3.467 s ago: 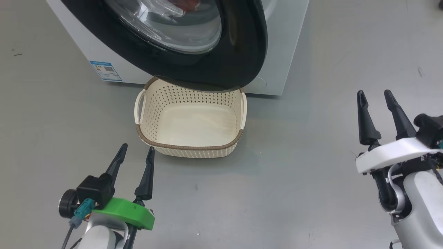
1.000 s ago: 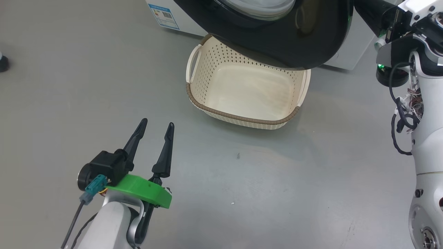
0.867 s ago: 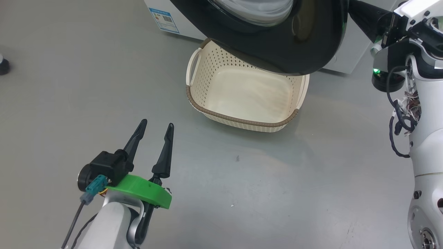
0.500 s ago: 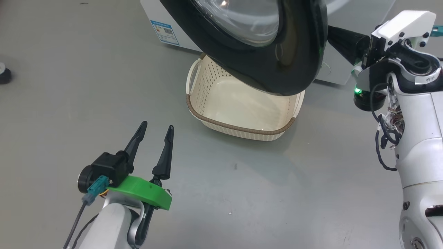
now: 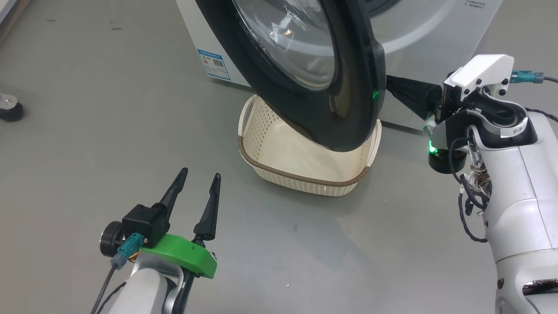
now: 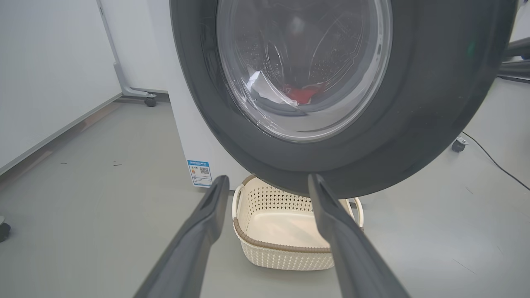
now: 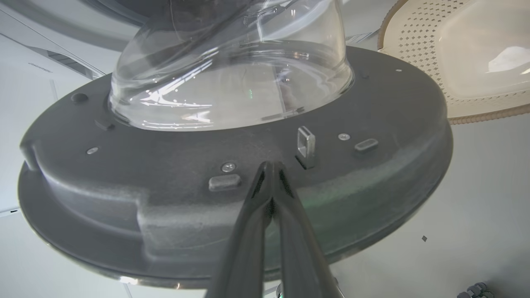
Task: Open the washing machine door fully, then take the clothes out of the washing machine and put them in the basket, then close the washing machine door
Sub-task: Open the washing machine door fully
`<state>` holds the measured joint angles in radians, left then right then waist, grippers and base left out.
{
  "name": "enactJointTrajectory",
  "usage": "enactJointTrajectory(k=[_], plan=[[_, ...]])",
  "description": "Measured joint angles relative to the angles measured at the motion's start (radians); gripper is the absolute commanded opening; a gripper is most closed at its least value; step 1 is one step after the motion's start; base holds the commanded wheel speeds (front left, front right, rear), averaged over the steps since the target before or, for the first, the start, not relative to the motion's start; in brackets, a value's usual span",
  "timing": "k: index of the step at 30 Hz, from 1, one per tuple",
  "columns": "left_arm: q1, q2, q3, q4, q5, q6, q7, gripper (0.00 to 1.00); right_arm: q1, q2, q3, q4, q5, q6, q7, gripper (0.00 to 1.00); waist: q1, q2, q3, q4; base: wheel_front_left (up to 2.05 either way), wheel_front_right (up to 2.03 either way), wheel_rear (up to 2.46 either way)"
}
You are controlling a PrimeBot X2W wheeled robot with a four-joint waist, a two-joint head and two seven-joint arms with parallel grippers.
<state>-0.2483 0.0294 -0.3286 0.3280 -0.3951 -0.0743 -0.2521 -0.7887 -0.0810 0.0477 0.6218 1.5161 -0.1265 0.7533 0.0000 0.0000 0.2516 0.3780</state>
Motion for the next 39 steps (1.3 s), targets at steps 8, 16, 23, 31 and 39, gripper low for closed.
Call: enactJointTrajectory(k=[8,16,23,31,39], plan=[[0.017,0.0,0.002,0.005,0.01,0.001,0.0,1.0,0.033,0.01,0.028,-0.004,0.034,0.0,0.024,0.0,0.0,0.0,-0.036,0.003,0.0,0.0,0.0],[0.033,0.001,0.004,-0.001,0.017,0.008,0.0,1.0,0.05,0.007,0.097,-0.025,0.103,-0.001,0.039,0.0,0.0,0.0,-0.049,-0.001,0.0,0.0,0.0],[0.033,0.001,-0.003,-0.01,0.017,0.008,0.0,1.0,0.062,0.009,0.188,-0.044,0.183,-0.001,0.042,0.0,0.0,0.0,-0.041,0.006,0.0,0.0,0.0],[0.033,0.001,-0.001,-0.013,0.017,0.008,0.0,1.0,0.065,0.008,0.293,-0.072,0.259,-0.001,0.034,0.0,0.0,0.0,-0.029,0.023,0.0,0.0,0.0],[0.033,0.001,-0.001,-0.015,0.016,0.008,0.0,1.0,0.082,0.007,0.404,-0.115,0.331,-0.001,0.018,0.0,0.0,0.0,-0.026,0.035,0.0,0.0,0.0]])
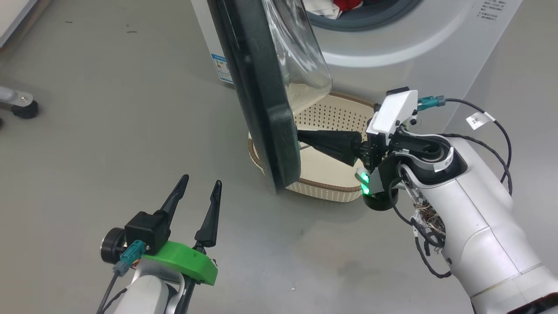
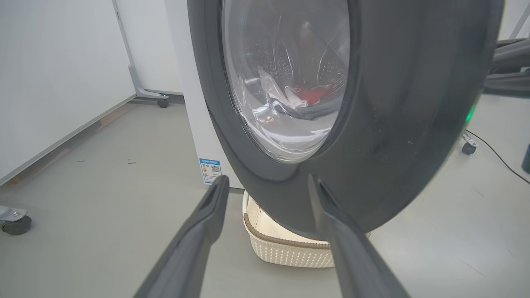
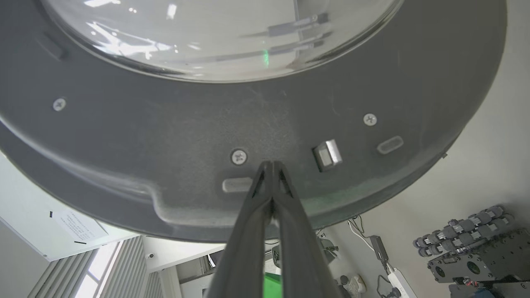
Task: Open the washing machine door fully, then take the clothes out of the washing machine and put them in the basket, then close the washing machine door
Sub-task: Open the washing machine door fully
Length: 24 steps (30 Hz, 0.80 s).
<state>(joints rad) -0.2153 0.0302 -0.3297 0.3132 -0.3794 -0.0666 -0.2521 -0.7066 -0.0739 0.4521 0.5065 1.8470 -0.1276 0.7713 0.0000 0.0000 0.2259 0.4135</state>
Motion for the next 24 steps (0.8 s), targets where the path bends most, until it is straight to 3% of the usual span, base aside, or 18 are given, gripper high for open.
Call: enactJointTrajectory(k=[6,19,22,24], plan=[[0.0,0.0,0.0,-0.003,0.0,0.001,0.0,1.0,0.004,0.003,0.083,-0.037,0.02,0.0,-0.019,0.0,0.0,0.0,0.002,0.005,0.0,0.0,0.0],[0.0,0.0,0.025,-0.01,0.0,0.013,0.0,1.0,0.003,0.002,0.118,-0.079,0.07,-0.005,-0.116,0.0,0.0,0.0,0.011,-0.003,0.0,0.0,0.0],[0.0,0.0,0.043,-0.012,0.0,0.018,0.0,1.0,0.003,0.004,0.124,-0.08,0.04,-0.003,-0.14,0.0,0.0,0.0,0.007,-0.016,0.0,0.0,0.0],[0.0,0.0,0.045,-0.012,0.002,0.018,0.0,1.0,0.003,0.002,0.136,-0.08,-0.026,0.019,-0.167,0.0,0.0,0.0,0.002,-0.025,0.0,0.0,0.0]])
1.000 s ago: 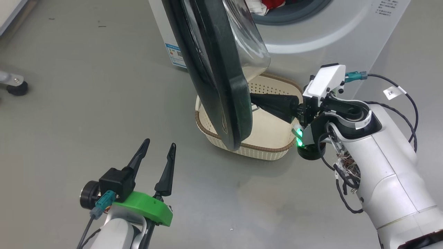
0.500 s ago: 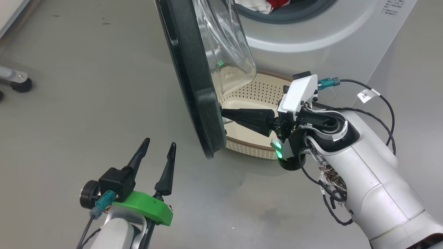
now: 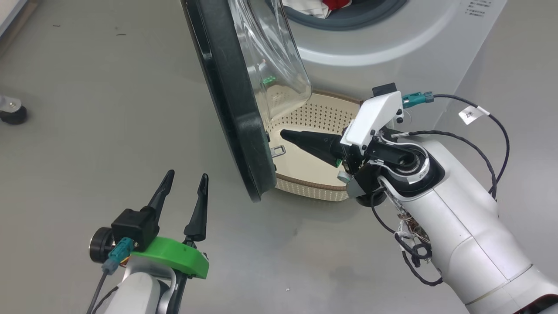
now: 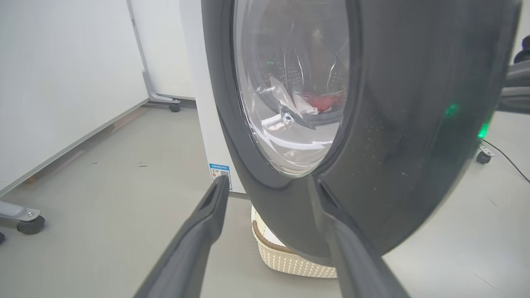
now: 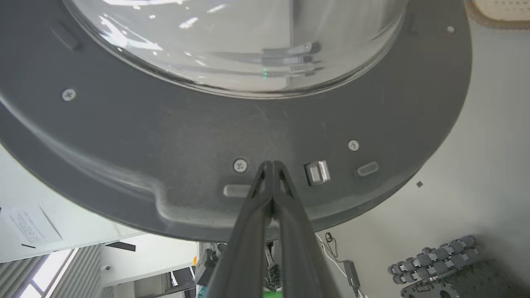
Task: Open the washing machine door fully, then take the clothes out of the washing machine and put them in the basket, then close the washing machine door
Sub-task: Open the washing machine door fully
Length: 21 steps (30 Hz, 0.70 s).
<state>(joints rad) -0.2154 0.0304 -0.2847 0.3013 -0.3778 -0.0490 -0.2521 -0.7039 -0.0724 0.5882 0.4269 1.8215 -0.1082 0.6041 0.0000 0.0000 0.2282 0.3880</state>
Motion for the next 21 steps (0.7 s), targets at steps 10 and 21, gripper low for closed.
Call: enactJointTrajectory(k=[10,21], plan=[[0.0,0.006,0.035,0.001,0.025,0.0,0.0,1.0,0.033,-0.099,0.011,-0.035,-0.22,0.135,-0.19,0.0,0.0,0.0,-0.047,-0.059,0.0,0.0,0.0],[0.046,0.028,0.096,0.006,0.029,0.0,0.0,1.0,0.104,-0.266,0.103,-0.083,-0.64,0.185,-0.494,0.0,0.0,0.0,-0.11,-0.151,0.0,0.0,0.0]])
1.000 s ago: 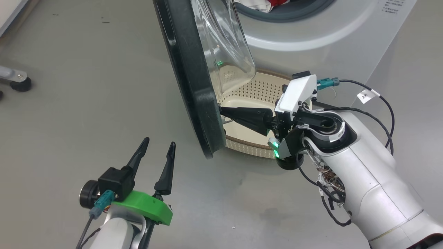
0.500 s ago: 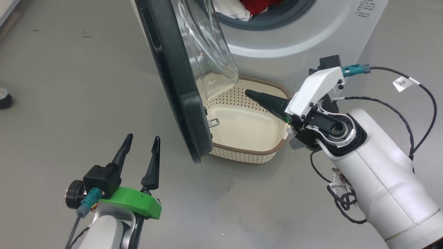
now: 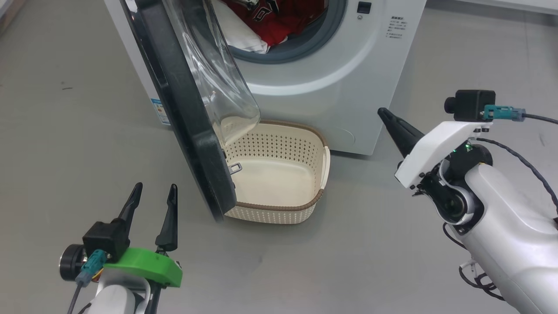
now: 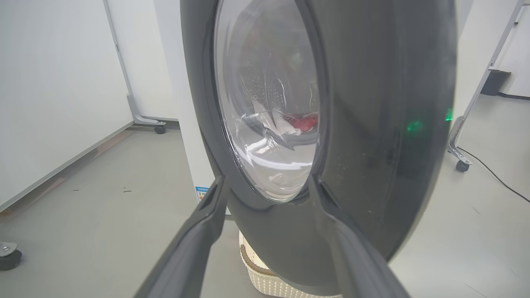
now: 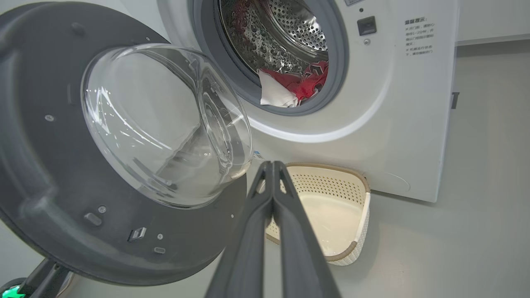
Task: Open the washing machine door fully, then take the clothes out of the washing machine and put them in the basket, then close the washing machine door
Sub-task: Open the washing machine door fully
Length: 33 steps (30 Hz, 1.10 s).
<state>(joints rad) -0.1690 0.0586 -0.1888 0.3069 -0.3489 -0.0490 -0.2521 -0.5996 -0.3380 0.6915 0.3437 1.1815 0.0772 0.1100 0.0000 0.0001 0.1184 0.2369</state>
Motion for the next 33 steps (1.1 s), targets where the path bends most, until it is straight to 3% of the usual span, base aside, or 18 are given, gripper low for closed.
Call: enactJointTrajectory(k=[3,15,20,27,30,31,32,33], plan=[[0.016,0.002,0.014,0.0,0.0,0.0,0.0,1.0,0.031,-0.028,0.001,-0.008,-0.078,-0.002,-0.092,0.0,0.0,0.0,-0.018,-0.024,0.0,0.0,0.0],[0.066,0.008,0.047,-0.004,0.0,0.0,0.0,1.0,0.194,-0.083,-0.005,-0.036,-0.25,-0.082,-0.366,0.0,0.0,0.0,-0.077,-0.092,0.0,0.0,0.0],[0.076,0.007,0.056,-0.018,0.006,0.0,0.0,1.0,0.293,-0.095,-0.042,-0.045,-0.269,-0.161,-0.373,0.0,0.0,0.0,-0.09,-0.112,0.0,0.0,0.0],[0.084,0.007,0.068,-0.026,0.006,-0.002,0.0,1.0,0.358,-0.096,-0.114,-0.071,-0.324,-0.194,-0.37,0.0,0.0,0.0,-0.091,-0.127,0.0,0.0,0.0],[0.09,0.007,0.076,-0.029,0.006,-0.002,0.0,1.0,0.385,-0.078,-0.199,-0.102,-0.352,-0.196,-0.369,0.0,0.0,0.0,-0.09,-0.131,0.0,0.0,0.0],[0.09,0.007,0.078,-0.03,0.006,-0.002,0.0,1.0,0.39,-0.07,-0.218,-0.113,-0.367,-0.196,-0.369,0.23,0.0,0.0,-0.089,-0.132,0.0,0.0,0.0],[0.091,0.007,0.08,-0.03,0.006,-0.002,0.0,1.0,0.397,-0.066,-0.236,-0.124,-0.386,-0.201,-0.369,0.67,0.0,0.0,-0.089,-0.133,0.0,0.0,0.0],[0.092,0.006,0.082,-0.031,0.006,-0.002,0.0,1.0,0.405,-0.061,-0.25,-0.138,-0.404,-0.203,-0.369,1.0,0.0,0.0,-0.088,-0.134,0.0,0.0,0.0]])
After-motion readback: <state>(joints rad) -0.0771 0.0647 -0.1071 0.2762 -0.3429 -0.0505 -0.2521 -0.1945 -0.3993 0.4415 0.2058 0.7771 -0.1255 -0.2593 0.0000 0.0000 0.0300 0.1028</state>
